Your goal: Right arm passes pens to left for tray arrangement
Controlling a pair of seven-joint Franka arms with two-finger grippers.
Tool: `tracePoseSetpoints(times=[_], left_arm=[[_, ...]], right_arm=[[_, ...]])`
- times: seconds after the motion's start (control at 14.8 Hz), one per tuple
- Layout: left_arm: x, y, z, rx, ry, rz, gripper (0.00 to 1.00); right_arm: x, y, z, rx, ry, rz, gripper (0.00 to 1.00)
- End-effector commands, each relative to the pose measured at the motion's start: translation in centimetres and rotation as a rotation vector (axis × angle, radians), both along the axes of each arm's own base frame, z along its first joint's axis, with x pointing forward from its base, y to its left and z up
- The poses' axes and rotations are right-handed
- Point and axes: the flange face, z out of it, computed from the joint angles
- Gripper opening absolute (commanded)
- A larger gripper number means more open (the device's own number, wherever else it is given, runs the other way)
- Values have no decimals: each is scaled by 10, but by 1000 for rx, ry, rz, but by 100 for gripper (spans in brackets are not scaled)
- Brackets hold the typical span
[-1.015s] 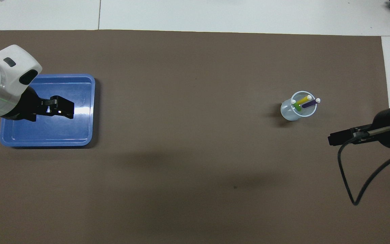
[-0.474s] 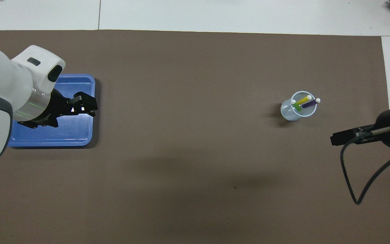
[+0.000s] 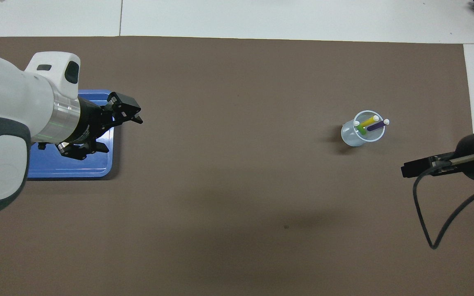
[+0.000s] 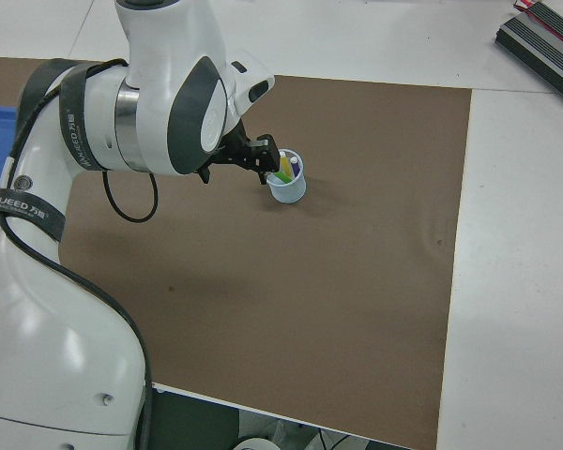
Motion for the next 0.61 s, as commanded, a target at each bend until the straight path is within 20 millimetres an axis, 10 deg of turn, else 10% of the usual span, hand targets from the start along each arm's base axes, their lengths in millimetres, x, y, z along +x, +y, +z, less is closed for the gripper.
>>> tracePoseSetpoints(times=[0.0,0.54], left_arm=[[-19,-20,-5,-62,-6,166,100],[-36,-79,-13,-186,29,575,100]], right_arm=[[-21,-3,-18,-15,-43,2,100],[19,-19,-62,-9,-146,132,100]])
